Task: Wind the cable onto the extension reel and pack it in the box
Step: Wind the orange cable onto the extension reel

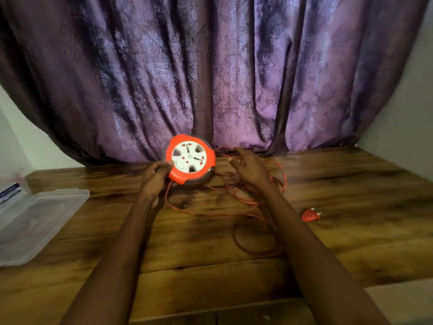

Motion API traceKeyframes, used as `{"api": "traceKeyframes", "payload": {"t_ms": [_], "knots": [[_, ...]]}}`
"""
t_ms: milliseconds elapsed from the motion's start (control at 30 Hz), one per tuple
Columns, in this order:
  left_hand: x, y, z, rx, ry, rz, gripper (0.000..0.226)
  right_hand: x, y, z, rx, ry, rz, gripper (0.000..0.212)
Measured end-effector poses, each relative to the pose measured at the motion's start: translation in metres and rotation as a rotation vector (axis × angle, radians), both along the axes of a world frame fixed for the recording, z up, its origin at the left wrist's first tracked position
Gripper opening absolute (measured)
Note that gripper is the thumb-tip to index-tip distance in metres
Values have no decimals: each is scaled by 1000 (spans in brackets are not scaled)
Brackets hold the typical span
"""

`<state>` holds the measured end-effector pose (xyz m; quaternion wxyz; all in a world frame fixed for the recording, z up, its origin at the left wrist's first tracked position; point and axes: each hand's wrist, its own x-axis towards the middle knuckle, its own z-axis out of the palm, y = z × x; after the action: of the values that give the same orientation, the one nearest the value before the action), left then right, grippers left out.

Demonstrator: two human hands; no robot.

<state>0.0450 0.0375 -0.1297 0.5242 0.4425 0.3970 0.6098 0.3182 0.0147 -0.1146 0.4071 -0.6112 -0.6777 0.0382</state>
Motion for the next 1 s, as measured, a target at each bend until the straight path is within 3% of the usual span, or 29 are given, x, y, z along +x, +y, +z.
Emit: {"api": "traceKeyframes", "payload": {"t_ms": [33,100,233,300,400,600,800,1000], "knots": [[-3,0,0,-8,-34,10,2,11,-6,-6,-74,-141,-88,57],[-8,3,1,-24,-73,38,19,30,-19,-16,-198,-299,-220,76],[-16,6,0,-21,-31,65,40,48,-42,-31,-485,-355,-192,107],[-19,4,1,-22,-20,78,42,46,-46,-41,-608,-404,-158,105],[-24,-2,8,-27,-33,90,41,32,-41,-49,-624,-432,-197,100],[-51,-15,19,-16,-135,162,13,-6,-10,-43,-593,-403,-149,101],[-101,-19,22,-17,-103,234,40,-58,30,-42,-554,-504,-52,98],[-127,-28,28,6,-222,309,39,-131,64,-43,-526,-559,135,93]]}}
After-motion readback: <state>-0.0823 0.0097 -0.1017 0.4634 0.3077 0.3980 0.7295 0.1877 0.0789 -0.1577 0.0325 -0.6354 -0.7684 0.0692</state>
